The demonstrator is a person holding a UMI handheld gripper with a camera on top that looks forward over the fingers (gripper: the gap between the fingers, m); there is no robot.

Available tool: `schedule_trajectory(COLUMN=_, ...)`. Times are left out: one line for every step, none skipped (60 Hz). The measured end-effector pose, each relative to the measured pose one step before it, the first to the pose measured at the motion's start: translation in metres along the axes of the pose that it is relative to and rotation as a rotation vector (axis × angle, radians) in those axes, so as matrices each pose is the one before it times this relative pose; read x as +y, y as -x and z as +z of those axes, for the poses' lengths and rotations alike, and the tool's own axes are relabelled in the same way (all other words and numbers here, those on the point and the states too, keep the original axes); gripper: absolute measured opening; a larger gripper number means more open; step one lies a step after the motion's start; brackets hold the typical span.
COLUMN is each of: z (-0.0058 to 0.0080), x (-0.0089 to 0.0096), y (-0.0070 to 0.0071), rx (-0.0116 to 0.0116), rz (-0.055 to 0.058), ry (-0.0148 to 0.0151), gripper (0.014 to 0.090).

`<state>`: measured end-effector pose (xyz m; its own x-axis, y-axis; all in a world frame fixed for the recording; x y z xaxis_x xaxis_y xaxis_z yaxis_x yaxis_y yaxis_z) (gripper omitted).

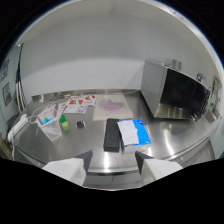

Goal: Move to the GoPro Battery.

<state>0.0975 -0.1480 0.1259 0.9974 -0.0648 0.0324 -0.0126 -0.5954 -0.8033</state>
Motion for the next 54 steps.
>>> schedule_trajectory(z=-0.00009, x=-0.00015, y=0.00133, rx=-0.00391, rz=-0.0014, ry=0.00023, gripper=0.0838)
schedule_trajectory(z=-0.00012, x=0.0002, y=0.00121, rx=-0.00284, rz=-0.0017, ry=0.00123, gripper=0.0837)
schedule_trajectory(z=-0.00017, x=0.00031, y=0.00143, rx=-0.0028, rz=-0.0017, ry=0.0021, gripper=0.0837)
schedule_trajectory(z=-0.00026, x=0.00048, y=0.00237, rx=-0.00403, rz=-0.0016, ry=0.00219, gripper=0.0837)
schedule_trajectory(z=-0.00041, x=0.00067, y=0.00335, rx=-0.00503, rz=-0.0015, ry=0.00168, gripper=0.0836)
schedule_trajectory(z=0.00018, x=0.00067, y=0.00398, rx=-0.00495, rz=-0.0018, ry=0.00136, gripper=0.0835)
schedule_trajectory(z=0.00017, x=0.00076, y=0.00414, rx=-0.0033, rz=-0.0016, ry=0.00099, gripper=0.0836)
schedule_trajectory(z=0.00053, x=0.00103, y=0.00468, rx=-0.00143, rz=-0.0008, ry=-0.00082, gripper=0.0835)
schedule_trajectory(z=-0.0003, x=0.00236, y=0.00789, rx=-0.00219, rz=-0.0016, ry=-0.00057, gripper=0.0835)
schedule_trajectory(z=0.00046, x=0.00101, y=0.00574, rx=-0.00731, rz=-0.002, ry=0.00053, gripper=0.0835)
schedule_trajectory(z=0.00054, x=0.00096, y=0.00435, rx=-0.00791, rz=-0.003, ry=0.00182, gripper=0.0832)
schedule_trajectory(z=0.00083, x=0.00068, y=0.00441, rx=-0.00747, rz=-0.0031, ry=0.00261, gripper=0.0833)
schedule_trajectory(z=0.00102, x=0.00077, y=0.00485, rx=-0.00712, rz=-0.0027, ry=0.00223, gripper=0.0834)
schedule_trajectory(z=0.00078, x=0.00089, y=0.00508, rx=-0.00698, rz=-0.0035, ry=0.00267, gripper=0.0834)
schedule_trajectory(z=0.00106, x=0.00104, y=0.00515, rx=-0.00798, rz=-0.0032, ry=0.00314, gripper=0.0835)
schedule_trajectory(z=0.00115, x=0.00096, y=0.005, rx=-0.00749, rz=-0.0028, ry=0.00324, gripper=0.0834)
schedule_trajectory(z=0.00093, x=0.00019, y=0.00604, rx=-0.00724, rz=-0.0009, ry=0.00468, gripper=0.0832)
schedule_trajectory(z=0.00129, x=0.00078, y=0.00477, rx=-0.00935, rz=-0.0012, ry=0.003, gripper=0.0836)
schedule_trajectory(z=0.00172, x=0.00052, y=0.00452, rx=-0.00857, rz=-0.0019, ry=0.00283, gripper=0.0835)
schedule_trajectory(z=0.00192, x=0.00023, y=0.00424, rx=-0.00613, rz=-0.002, ry=0.00278, gripper=0.0836)
schedule_trajectory(z=0.00205, x=0.00008, y=0.00437, rx=-0.00528, rz=-0.002, ry=0.00291, gripper=0.0836)
schedule_trajectory(z=0.00251, x=-0.00012, y=0.00427, rx=-0.00612, rz=-0.0025, ry=0.00328, gripper=0.0834)
schedule_trajectory(z=0.00392, x=-0.00016, y=0.00195, rx=-0.00977, rz=-0.003, ry=0.00296, gripper=0.0835)
schedule_trajectory(z=0.00209, x=-0.0006, y=0.0069, rx=-0.005, rz=-0.0024, ry=0.00275, gripper=0.0834)
schedule_trajectory(z=0.0033, x=-0.00057, y=0.00436, rx=-0.00207, rz=-0.0017, ry=0.00197, gripper=0.0837)
schedule_trajectory(z=0.00304, x=-0.0005, y=0.0026, rx=-0.00118, rz=-0.0009, ry=0.00257, gripper=0.0836)
schedule_trajectory(z=0.00309, x=-0.00056, y=0.00266, rx=-0.00241, rz=-0.0006, ry=0.00151, gripper=0.0835)
schedule_trajectory(z=0.00333, x=-0.00128, y=0.00304, rx=-0.0048, rz=-0.0012, ry=0.00114, gripper=0.0839)
schedule_trajectory(z=0.00343, x=-0.00131, y=0.00276, rx=-0.00401, rz=-0.0017, ry=0.00107, gripper=0.0838)
schedule_trajectory(z=0.0036, x=-0.00116, y=0.00176, rx=-0.00022, rz=-0.0015, ry=0.00152, gripper=0.084)
schedule_trajectory(z=0.00365, x=-0.0013, y=0.00149, rx=0.00135, rz=-0.0012, ry=0.00096, gripper=0.084)
schedule_trajectory(z=0.0047, x=-0.00194, y=0.00123, rx=-0.00244, rz=-0.0021, ry=0.00032, gripper=0.0839)
schedule_trajectory(z=0.0041, x=-0.00162, y=0.00213, rx=-0.00048, rz=-0.0027, ry=0.00012, gripper=0.0839)
schedule_trajectory(z=0.00443, x=-0.00123, y=0.00161, rx=0.00015, rz=-0.0026, ry=0.0007, gripper=0.0838)
schedule_trajectory(z=0.0043, x=-0.00128, y=0.00148, rx=0.00168, rz=-0.0016, ry=0.00158, gripper=0.0838)
schedule_trajectory(z=0.00451, x=-0.00139, y=0.00153, rx=0.00089, rz=-0.0006, ry=0.00166, gripper=0.0837)
schedule_trajectory(z=0.00461, x=-0.00121, y=0.00151, rx=-0.00044, rz=-0.0005, ry=0.00212, gripper=0.0837)
schedule_trajectory(z=0.00462, x=-0.00103, y=0.00151, rx=-0.00038, rz=-0.0005, ry=0.00219, gripper=0.0839)
schedule_trajectory(z=0.00474, x=-0.00129, y=0.0013, rx=0.00008, rz=0.0004, ry=0.00204, gripper=0.0838)
schedule_trajectory(z=0.00401, x=-0.00096, y=-0.00069, rx=-0.0014, rz=0.0015, ry=0.00181, gripper=0.0838)
schedule_trajectory(z=0.00586, x=-0.00133, y=0.00236, rx=0.00262, rz=0.0011, ry=0.00188, gripper=0.0838)
schedule_trajectory(z=0.00496, x=-0.00098, y=0.00068, rx=0.00032, rz=0.0004, ry=0.00316, gripper=0.0838)
schedule_trajectory(z=0.00364, x=-0.00068, y=-0.00058, rx=-0.0022, rz=0.0001, ry=0.00444, gripper=0.0836)
schedule_trajectory(z=0.00478, x=-0.00121, y=0.001, rx=-0.00057, rz=-0.0003, ry=0.00314, gripper=0.0839)
schedule_trajectory(z=0.0047, x=-0.00163, y=0.00008, rx=-0.00002, rz=0.0001, ry=0.00272, gripper=0.084)
schedule_trajectory(z=0.00469, x=-0.00106, y=0.00027, rx=0.00312, rz=0.0008, ry=0.00211, gripper=0.0839)
schedule_trajectory(z=0.00451, x=-0.00148, y=0.00002, rx=0.00292, rz=0.0011, ry=0.00172, gripper=0.0839)
schedule_trajectory(z=0.00486, x=-0.00223, y=-0.00008, rx=0.00167, rz=0.0003, ry=-0.00017, gripper=0.0837)
schedule_trajectory(z=0.00441, x=-0.00241, y=-0.00058, rx=0.00137, rz=-0.001, ry=-0.0004, gripper=0.0837)
schedule_trajectory(z=0.0047, x=-0.00169, y=-0.00059, rx=0.00455, rz=-0.002, ry=-0.0008, gripper=0.0838)
schedule_trajectory(z=0.00458, x=-0.00217, y=-0.00098, rx=0.00467, rz=-0.0011, ry=-0.00018, gripper=0.0838)
schedule_trajectory(z=0.00433, x=-0.0021, y=-0.00009, rx=0.00247, rz=-0.0009, ry=0.00005, gripper=0.0836)
schedule_trajectory(z=0.00429, x=-0.00192, y=0.00002, rx=0.00111, rz=-0.0018, ry=-0.00048, gripper=0.0835)
schedule_trajectory(z=0.00399, x=-0.00178, y=-0.00012, rx=0.00208, rz=-0.002, ry=0.00026, gripper=0.0835)
